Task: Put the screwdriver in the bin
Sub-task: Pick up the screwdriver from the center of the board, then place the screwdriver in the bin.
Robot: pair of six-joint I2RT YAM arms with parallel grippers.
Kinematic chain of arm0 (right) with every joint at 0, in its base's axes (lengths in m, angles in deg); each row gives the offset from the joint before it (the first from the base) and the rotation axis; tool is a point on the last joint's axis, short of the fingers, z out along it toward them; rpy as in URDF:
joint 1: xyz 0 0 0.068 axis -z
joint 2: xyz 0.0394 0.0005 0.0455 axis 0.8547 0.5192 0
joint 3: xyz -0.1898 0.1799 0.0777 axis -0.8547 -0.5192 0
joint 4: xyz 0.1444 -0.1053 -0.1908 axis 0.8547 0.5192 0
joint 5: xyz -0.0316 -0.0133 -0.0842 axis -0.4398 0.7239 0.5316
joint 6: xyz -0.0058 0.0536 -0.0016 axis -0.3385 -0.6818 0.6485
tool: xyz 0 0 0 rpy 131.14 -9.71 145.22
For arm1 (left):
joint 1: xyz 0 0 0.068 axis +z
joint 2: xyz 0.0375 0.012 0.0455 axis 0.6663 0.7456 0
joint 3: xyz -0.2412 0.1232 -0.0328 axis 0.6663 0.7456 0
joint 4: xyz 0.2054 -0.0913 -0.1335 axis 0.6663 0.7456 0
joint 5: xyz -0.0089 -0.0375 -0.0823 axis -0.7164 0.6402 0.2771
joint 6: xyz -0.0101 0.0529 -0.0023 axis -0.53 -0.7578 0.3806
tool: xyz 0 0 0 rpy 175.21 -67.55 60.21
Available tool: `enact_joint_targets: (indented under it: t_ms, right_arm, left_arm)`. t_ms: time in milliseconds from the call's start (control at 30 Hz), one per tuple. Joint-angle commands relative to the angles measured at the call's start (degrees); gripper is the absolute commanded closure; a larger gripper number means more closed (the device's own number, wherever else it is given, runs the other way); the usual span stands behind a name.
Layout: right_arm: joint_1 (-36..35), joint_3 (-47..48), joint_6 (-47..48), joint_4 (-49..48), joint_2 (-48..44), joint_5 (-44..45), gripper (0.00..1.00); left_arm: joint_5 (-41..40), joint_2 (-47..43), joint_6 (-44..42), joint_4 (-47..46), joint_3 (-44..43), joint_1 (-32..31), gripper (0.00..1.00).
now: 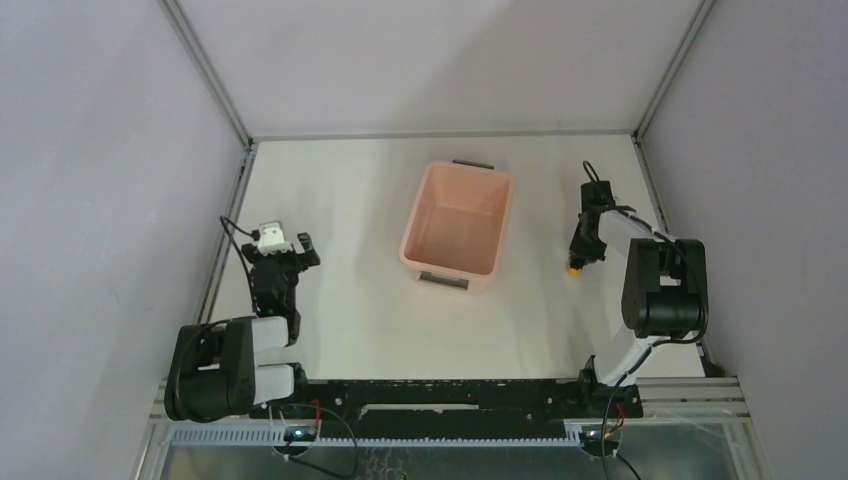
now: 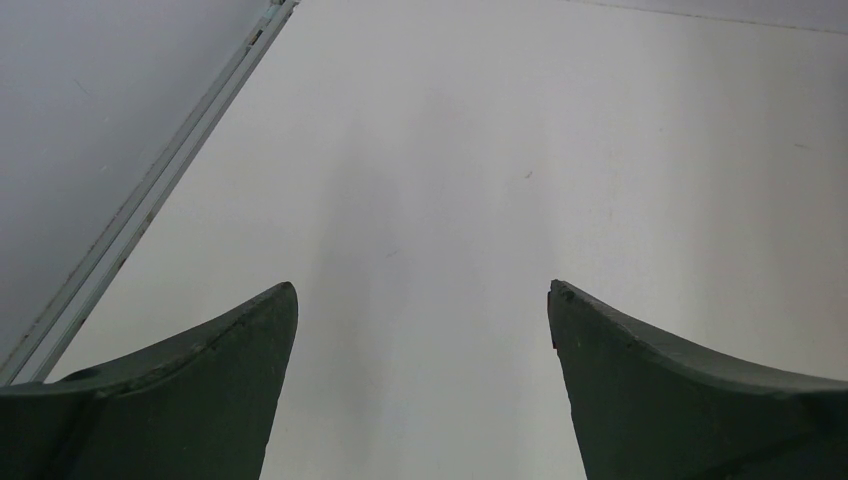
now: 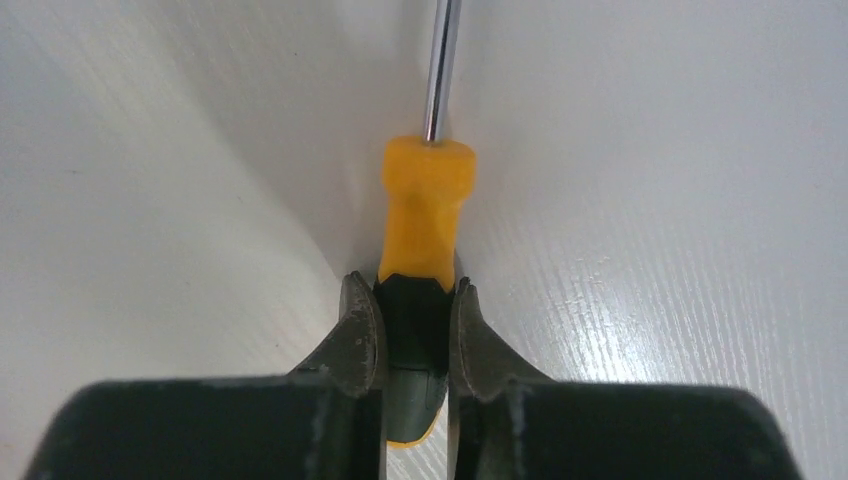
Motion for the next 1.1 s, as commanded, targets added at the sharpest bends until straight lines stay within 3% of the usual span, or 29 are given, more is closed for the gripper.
enact_joint_targets:
  t_ms: [0, 367, 533, 800, 1067]
  right_arm:
    - [0.8, -1.5, 0.7, 1.6, -2.6, 3.2, 1.0]
    - [0.5, 6.9, -0.2, 17.1, -16.3, 3.8, 1.0]
    - [-2.8, 12.1, -1.2, 21.3, -21.8, 2.0, 1.0]
    - [-18.5, 30.3, -6.2, 32.4, -20.2, 6.8, 1.0]
    - [-36.9, 52.0, -12.9, 40.5, -7.5, 13.9, 1.0]
  left_arm:
    - [-0.6, -0.6, -1.0, -2.0, -2.5, -0.4, 0.0]
    - [-0.6, -0.7, -0.9, -2.0, -2.5, -0.4, 0.0]
    - [-0.6, -0.7, -1.0, -2.0, -2.5, -0.3, 0.0]
    - [-0.6, -0.6, -0.9, -2.0, -2.5, -0.4, 0.0]
    - [-0.6, -0.6, -0.9, -2.0, -2.6, -0.3, 0.0]
